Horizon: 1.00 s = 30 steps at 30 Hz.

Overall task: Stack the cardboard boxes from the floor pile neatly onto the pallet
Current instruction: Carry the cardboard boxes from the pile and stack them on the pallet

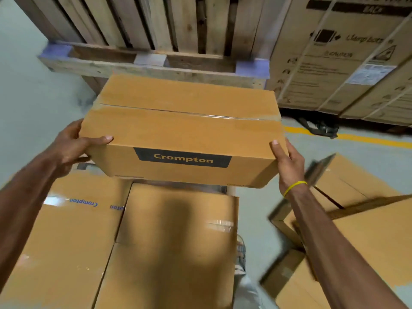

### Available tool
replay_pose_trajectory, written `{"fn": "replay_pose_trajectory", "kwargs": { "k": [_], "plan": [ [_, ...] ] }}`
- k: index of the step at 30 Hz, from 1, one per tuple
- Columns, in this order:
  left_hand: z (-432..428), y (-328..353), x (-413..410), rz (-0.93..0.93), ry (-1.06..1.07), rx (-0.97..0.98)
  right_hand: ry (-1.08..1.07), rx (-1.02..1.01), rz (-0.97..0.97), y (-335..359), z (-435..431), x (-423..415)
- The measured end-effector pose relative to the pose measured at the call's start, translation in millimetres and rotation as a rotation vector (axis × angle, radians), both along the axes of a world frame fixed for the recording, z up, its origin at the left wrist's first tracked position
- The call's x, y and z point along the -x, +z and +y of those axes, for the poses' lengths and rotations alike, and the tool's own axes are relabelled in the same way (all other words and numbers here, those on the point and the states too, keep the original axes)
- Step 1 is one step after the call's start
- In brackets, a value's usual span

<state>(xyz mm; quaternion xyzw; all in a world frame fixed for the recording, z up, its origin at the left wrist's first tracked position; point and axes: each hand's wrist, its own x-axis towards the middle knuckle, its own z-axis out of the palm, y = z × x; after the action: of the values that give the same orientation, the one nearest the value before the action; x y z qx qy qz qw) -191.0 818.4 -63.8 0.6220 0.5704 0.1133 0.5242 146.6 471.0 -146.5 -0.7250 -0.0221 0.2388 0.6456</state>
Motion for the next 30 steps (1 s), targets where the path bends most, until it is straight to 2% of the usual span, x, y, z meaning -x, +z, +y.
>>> {"fn": "replay_pose_trajectory", "kwargs": {
  "k": [7, 13, 15, 20, 30],
  "plan": [
    [46, -166, -21, 0.023, -0.034, -0.058, 0.099, -0.026, -0.006, -154, 19, -25],
    [58, -286, -17, 0.072, -0.217, -0.008, 0.145, 0.088, 0.035, -253, 11, -32],
    [61, -317, -16, 0.110, -0.220, 0.009, 0.168, 0.136, 0.048, -277, 9, -30],
    [66, -370, -14, 0.208, -0.207, 0.019, 0.226, 0.254, 0.063, -317, 11, -16],
    [70, -420, 15, 0.419, -0.320, -0.008, 0.372, 0.274, 0.150, -364, 6, 0]
  ]
}}
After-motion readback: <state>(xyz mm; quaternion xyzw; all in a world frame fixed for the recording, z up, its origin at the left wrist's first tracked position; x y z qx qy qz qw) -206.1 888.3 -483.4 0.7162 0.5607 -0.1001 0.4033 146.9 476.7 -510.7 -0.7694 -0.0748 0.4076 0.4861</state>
